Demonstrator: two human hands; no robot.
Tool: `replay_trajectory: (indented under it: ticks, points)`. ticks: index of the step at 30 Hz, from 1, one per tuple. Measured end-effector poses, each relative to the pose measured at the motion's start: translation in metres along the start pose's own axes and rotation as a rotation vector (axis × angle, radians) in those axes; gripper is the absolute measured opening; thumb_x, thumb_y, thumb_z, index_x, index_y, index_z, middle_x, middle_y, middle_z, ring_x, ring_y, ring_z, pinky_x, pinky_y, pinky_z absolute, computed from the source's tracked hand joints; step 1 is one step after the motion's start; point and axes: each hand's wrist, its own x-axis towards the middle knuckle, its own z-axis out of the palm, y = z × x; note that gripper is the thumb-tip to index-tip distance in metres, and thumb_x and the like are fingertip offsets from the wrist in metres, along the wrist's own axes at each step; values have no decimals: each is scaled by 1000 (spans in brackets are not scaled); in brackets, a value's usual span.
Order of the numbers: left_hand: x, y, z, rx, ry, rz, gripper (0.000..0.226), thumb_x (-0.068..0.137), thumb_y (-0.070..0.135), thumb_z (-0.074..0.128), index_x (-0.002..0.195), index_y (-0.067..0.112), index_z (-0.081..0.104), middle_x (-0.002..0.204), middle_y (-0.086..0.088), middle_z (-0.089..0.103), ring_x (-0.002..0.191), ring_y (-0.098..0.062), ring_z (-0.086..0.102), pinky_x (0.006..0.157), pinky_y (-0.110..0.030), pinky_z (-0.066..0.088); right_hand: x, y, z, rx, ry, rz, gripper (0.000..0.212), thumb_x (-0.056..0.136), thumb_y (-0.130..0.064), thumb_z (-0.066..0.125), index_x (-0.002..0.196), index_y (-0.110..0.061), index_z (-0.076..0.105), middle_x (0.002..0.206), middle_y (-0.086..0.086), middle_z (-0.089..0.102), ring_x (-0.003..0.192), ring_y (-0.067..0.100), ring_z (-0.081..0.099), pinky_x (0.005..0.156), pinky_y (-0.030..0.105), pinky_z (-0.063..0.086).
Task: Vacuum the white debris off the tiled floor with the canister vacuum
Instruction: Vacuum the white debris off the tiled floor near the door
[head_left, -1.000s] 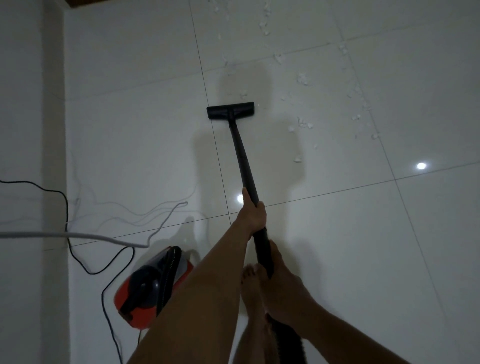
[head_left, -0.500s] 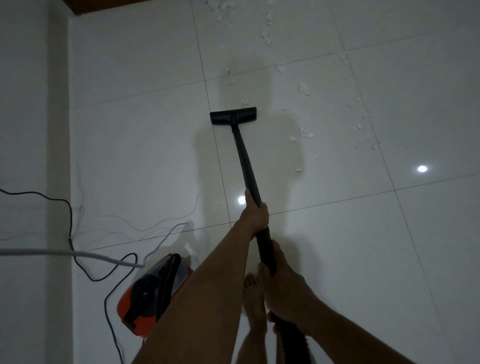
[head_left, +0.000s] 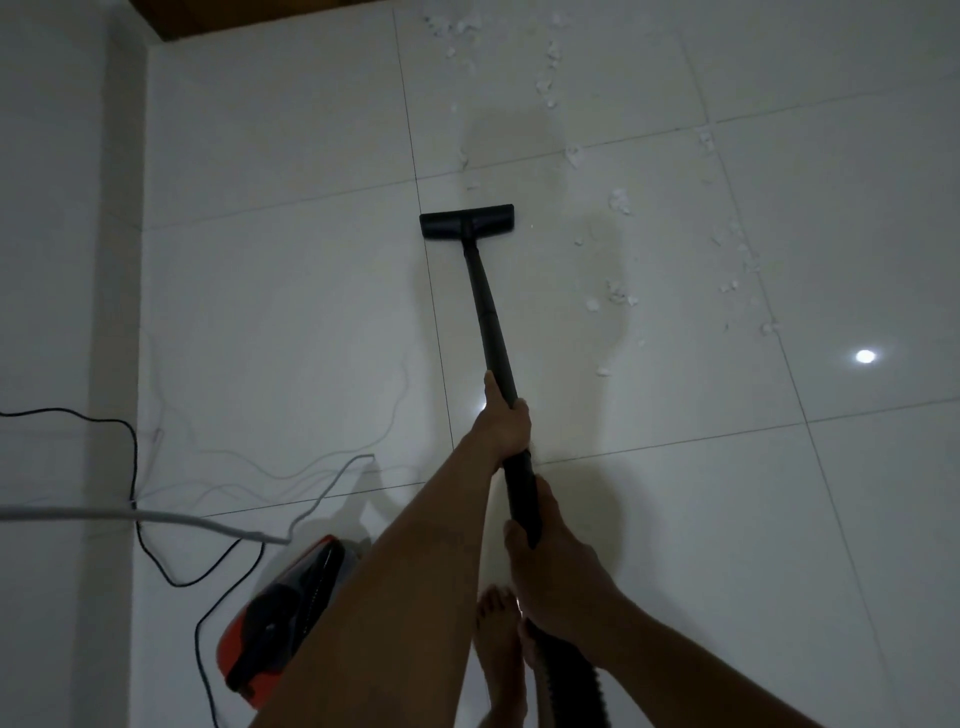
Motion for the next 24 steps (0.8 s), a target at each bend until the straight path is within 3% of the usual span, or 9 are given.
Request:
replay_trajectory:
  ticks: [3, 8, 12, 13, 15, 18, 20, 24]
  points:
    - [10, 7, -1, -8, 4, -2, 70, 107, 27, 33, 155, 34, -18, 115, -7, 50, 74, -15, 53, 71, -32, 47, 9, -5, -7, -6, -2, -4, 65, 110, -40, 34, 160, -47, -7, 105, 5, 70, 75, 19, 67, 84, 45, 61]
    - [25, 15, 0, -19, 15, 10, 70, 107, 27, 33, 155, 33, -18, 116, -6, 48, 74, -15, 53, 71, -31, 47, 23, -8, -16, -36, 5, 3, 64, 110, -42, 33, 159, -49, -6, 103, 7, 69, 77, 23, 71, 83, 48, 62]
    - [26, 20, 1, -43, 15, 1, 71, 107, 27, 34, 155, 33, -18, 100, 1, 50, 76, -16, 53, 77, -34, 48, 23, -9, -23, -3, -20, 22, 64, 109, -43, 32, 159, -50, -7, 102, 7, 69, 61, 17, 66, 66, 37, 61]
    - [24, 21, 2, -38, 17, 2, 71, 107, 27, 34, 155, 33, -18, 102, 0, 51, 77, -16, 53, 77, -34, 48, 20, -10, -25, 5, -25, 12, 63, 110, -42, 33, 160, -49, -5, 101, 7, 69, 60, 16, 65, 61, 34, 58]
    - [14, 26, 2, -42, 5, -1, 71, 107, 27, 34, 155, 32, -17, 124, -8, 52, 78, -16, 52, 76, -34, 48, 13, -13, -31, 24, -32, 1, 61, 110, -39, 34, 160, -47, 0, 100, 9, 68, 60, 17, 65, 59, 33, 57]
    - [-2, 35, 5, -89, 3, -30, 71, 107, 26, 35, 155, 33, -17, 143, -11, 43, 88, -20, 54, 78, -38, 51, 1, -17, -41, 25, -36, -3, 59, 109, -37, 37, 159, -45, 7, 99, 11, 66, 67, 23, 65, 69, 41, 62]
    - [-12, 42, 8, -112, -7, -57, 72, 106, 25, 36, 155, 34, -16, 146, -12, 40, 103, -27, 53, 89, -42, 51, -4, -18, -48, 6, -40, -3, 58, 109, -36, 38, 159, -43, 8, 100, 13, 66, 70, 24, 65, 72, 43, 63]
    - [-13, 50, 7, -125, -16, -82, 73, 106, 25, 36, 155, 35, -17, 145, -14, 40, 104, -29, 52, 86, -42, 50, -6, -23, -56, 19, -32, -10, 56, 108, -35, 39, 158, -39, 14, 91, 9, 65, 63, 19, 62, 64, 37, 56]
